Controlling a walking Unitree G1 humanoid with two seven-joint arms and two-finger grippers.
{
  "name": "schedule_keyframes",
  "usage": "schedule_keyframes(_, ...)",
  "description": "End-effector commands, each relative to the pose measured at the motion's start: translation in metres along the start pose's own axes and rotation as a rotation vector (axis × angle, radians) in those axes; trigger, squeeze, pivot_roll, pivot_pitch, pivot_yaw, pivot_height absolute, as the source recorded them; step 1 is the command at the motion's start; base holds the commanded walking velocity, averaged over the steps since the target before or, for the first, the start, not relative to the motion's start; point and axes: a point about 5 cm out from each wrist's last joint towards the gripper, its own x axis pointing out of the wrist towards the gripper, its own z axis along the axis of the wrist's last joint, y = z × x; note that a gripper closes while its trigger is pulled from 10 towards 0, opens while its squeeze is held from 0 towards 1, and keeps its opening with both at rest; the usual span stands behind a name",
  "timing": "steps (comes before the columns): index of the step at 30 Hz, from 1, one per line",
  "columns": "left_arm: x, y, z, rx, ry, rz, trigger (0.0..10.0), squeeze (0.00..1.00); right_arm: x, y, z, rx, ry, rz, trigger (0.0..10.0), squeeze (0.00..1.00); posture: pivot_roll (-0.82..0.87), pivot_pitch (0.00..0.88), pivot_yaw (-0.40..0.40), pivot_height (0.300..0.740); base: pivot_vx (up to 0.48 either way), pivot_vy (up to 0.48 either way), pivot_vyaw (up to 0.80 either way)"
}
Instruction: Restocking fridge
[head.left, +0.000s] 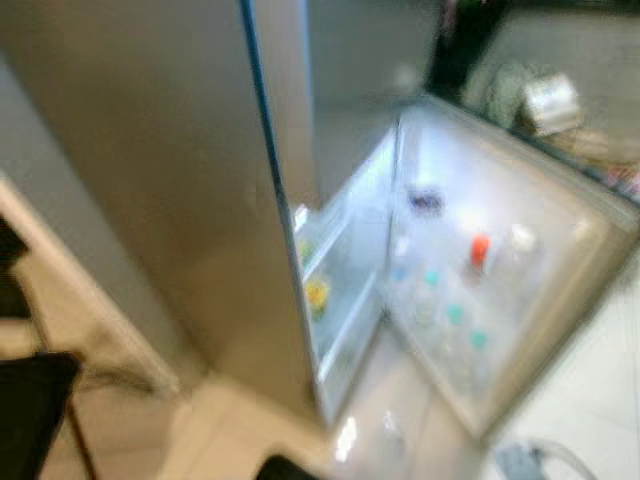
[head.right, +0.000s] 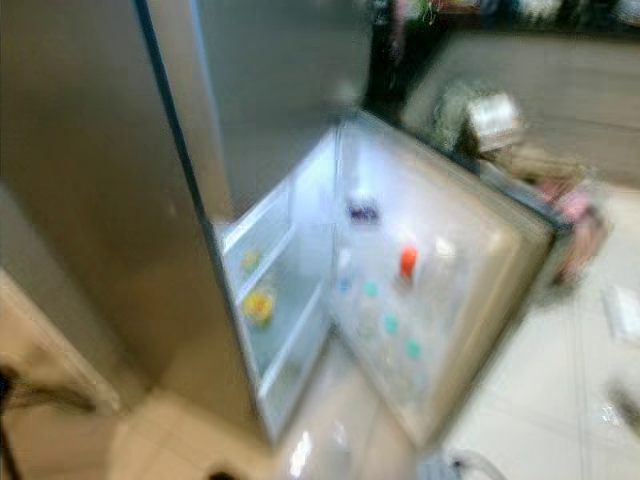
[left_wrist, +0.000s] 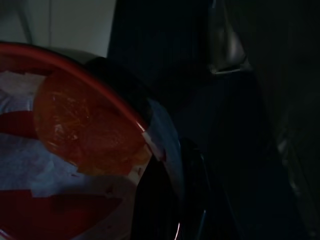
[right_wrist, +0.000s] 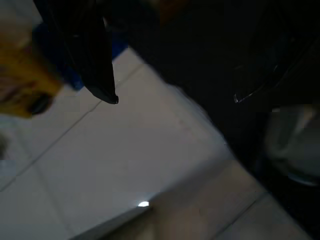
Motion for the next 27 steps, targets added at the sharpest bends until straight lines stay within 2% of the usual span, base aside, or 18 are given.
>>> schedule_keyframes(1,0.001,-0.001,0.012,0.003,-0.044,-0.005,10.0,0.0,0.0,0.004,0.002,0.007,-0.014,0.006,10.0,0.0,-0.06,0.0,0.005,0.74,0.0,-0.435,0.0)
schedule_keyframes(3,0.001,-0.001,0.013,0.001,-0.045,-0.005,10.0,0.0,0.001,0.003,0.009,0.026,-0.049,0.007,10.0,0.0,-0.06,0.0,0.004,0.74,0.0,-0.435,0.0)
schedule_keyframes(4,0.001,-0.001,0.013,-0.003,-0.046,-0.005,10.0,0.0,0.001,0.003,0.02,0.079,-0.115,0.039,10.0,0.0,-0.06,0.0,0.005,0.74,0.0,0.0,0.0)
schedule_keyframes(6,0.001,-0.001,0.013,-0.003,-0.046,-0.005,10.0,0.0,0.001,0.003,0.02,0.079,-0.115,0.039,10.0,0.0,-0.06,0.0,0.005,0.74,0.0,0.0,0.0)
schedule_keyframes(8,0.001,-0.001,0.013,-0.009,-0.047,-0.004,10.0,0.0,0.001,0.003,0.034,0.129,-0.19,0.074,10.0,0.0,-0.07,0.0,0.007,0.74,0.0,0.0,0.0)
schedule_keyframes(10,0.001,-0.001,0.013,-0.011,-0.048,-0.003,10.0,0.0,0.0,0.002,0.048,0.135,-0.26,0.117,10.0,0.0,-0.07,0.0,0.005,0.74,0.0,0.0,0.0)
schedule_keyframes(12,0.001,-0.001,0.013,-0.011,-0.048,-0.003,10.0,0.0,-0.001,0.002,0.051,0.136,-0.279,0.133,10.0,0.0,-0.07,0.0,0.005,0.74,0.0,0.0,0.0)
schedule_keyframes(15,0.001,-0.001,0.013,-0.008,-0.048,-0.002,10.0,0.0,-0.004,0.002,0.072,0.201,-0.375,0.241,10.0,0.0,-0.07,0.0,0.005,0.74,0.0,0.0,0.0)
schedule_keyframes(17,0.001,-0.001,0.013,-0.006,-0.047,-0.003,10.0,0.0,-0.008,0.003,0.091,0.238,-0.461,0.363,10.0,0.0,-0.07,0.0,0.005,0.74,0.0,0.0,0.0)
schedule_keyframes(18,0.001,-0.002,0.013,-0.005,-0.047,-0.004,10.0,0.0,-0.01,0.004,0.099,0.237,-0.498,0.426,10.0,0.0,-0.07,0.0,0.005,0.74,0.0,0.0,0.0)
schedule_keyframes(19,0.001,-0.002,0.013,-0.005,-0.047,-0.004,10.0,0.0,-0.01,0.004,0.099,0.237,-0.498,0.426,10.0,0.0,-0.07,0.0,0.005,0.74,0.0,0.0,0.0)
schedule_keyframes(20,0.001,-0.002,0.013,-0.004,-0.046,-0.005,10.0,0.0,-0.014,0.005,0.111,0.218,-0.548,0.51,10.0,0.0,-0.07,0.0,0.004,0.74,0.0,0.0,0.0)
schedule_keyframes(21,0.001,-0.002,0.013,-0.003,-0.046,-0.005,10.0,0.0,-0.016,0.005,0.116,0.213,-0.573,0.544,9.5,0.0,-0.07,0.0,0.003,0.74,0.0,0.0,0.0)
schedule_keyframes(22,0.001,-0.002,0.013,-0.003,-0.046,-0.005,10.0,0.0,-0.016,0.005,0.116,0.213,-0.573,0.544,9.5,0.0,-0.07,0.0,0.003,0.74,0.0,0.0,0.0)
schedule_keyframes(24,0.001,-0.002,0.013,-0.001,-0.046,-0.006,10.0,0.0,-0.022,0.005,0.131,0.219,-0.64,0.614,0.5,0.0,-0.07,0.0,0.002,0.74,0.0,0.0,0.0)
schedule_keyframes(27,0.001,-0.002,0.013,0.0,-0.046,-0.006,10.0,0.0,-0.024,0.004,0.137,0.222,-0.669,0.642,0.5,0.0,-0.07,0.0,0.002,0.74,0.0,0.0,0.0)
